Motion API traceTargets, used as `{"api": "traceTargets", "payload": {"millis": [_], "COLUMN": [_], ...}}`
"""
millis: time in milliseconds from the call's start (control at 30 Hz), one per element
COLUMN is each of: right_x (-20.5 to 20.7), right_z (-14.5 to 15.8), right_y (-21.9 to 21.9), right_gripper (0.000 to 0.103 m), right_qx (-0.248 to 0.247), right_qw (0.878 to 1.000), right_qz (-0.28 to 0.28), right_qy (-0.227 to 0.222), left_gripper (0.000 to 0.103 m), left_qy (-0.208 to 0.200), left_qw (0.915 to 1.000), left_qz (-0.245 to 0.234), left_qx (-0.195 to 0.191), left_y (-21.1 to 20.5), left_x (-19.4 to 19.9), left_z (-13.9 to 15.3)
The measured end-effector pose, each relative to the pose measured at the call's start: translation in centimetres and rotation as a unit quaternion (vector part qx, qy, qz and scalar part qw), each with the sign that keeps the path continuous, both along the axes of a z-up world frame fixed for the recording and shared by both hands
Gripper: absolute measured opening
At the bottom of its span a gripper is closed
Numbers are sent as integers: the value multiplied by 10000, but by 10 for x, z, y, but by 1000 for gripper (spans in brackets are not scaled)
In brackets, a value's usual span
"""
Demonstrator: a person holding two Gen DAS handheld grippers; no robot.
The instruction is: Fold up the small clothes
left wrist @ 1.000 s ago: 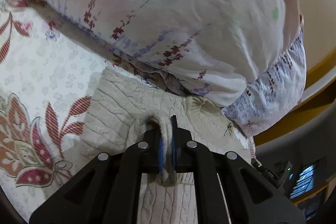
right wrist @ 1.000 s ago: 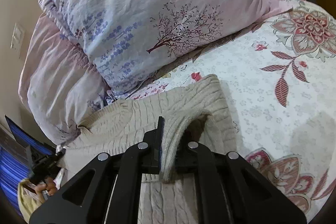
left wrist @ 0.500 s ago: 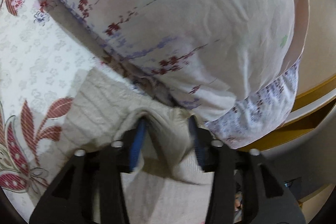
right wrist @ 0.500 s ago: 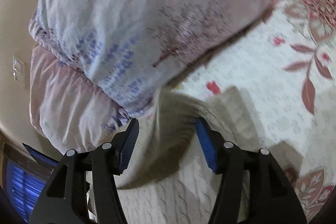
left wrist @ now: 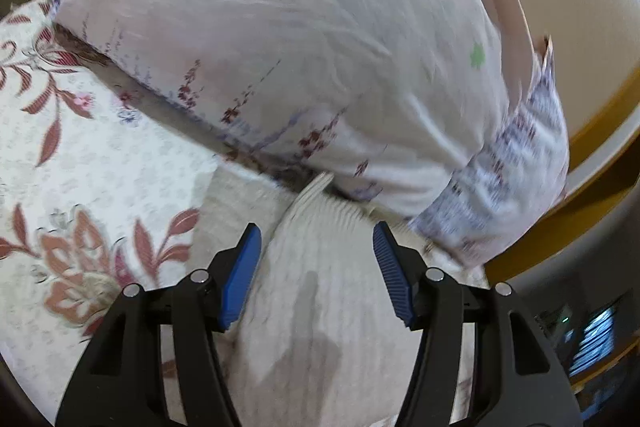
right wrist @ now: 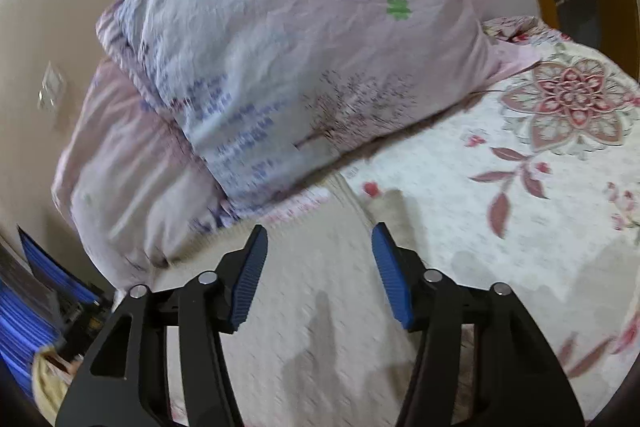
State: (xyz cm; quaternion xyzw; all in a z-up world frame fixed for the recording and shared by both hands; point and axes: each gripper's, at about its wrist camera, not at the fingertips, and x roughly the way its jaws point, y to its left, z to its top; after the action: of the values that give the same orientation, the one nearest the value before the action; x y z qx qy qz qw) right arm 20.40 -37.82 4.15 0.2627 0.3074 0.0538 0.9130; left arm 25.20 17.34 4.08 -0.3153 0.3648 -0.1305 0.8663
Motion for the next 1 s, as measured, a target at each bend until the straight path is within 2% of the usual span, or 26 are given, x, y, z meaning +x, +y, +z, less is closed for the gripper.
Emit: {"api": "traceTargets", "payload": {"millis": [167,300,433,533,567,600,1000], "right_x": [-13,-20,-21,-25,-27,-27,-49], "right_z": [-18,-32,-47,-44,-42,-40,-22], "right_y": [-1,-1,8,10,9,9,9], "right_gripper": [44,42,23,16,14,14,9], "right_qx": [-399,-542,-831,-882,-852,-846,-767], "right_qw": [9988,9971,9930,9932,9936,9938,9956], "right_qz": [-4,35,170,155,147,140,147], "right_qy": [290,529,824,750,731,712,509], "left_gripper": [51,48,42,29,15,8,5], "left_qy": [92,205,391,385,402,431,399], "left_qw": [9991,9975,9958,9939,9936,9935,9957], "left_qz": [-172,-241,-332,-299,-306,-329,-414], "left_qx": [381,627,764,988,1015,1003,732], "left_y": [-10,-14,-20,-23,-23,-22,-6], "left_x": [-15,-23,-27,-30,-31,-31,-49], "left_z": [-8,-17,-30,-32,-33,-34,-25]}}
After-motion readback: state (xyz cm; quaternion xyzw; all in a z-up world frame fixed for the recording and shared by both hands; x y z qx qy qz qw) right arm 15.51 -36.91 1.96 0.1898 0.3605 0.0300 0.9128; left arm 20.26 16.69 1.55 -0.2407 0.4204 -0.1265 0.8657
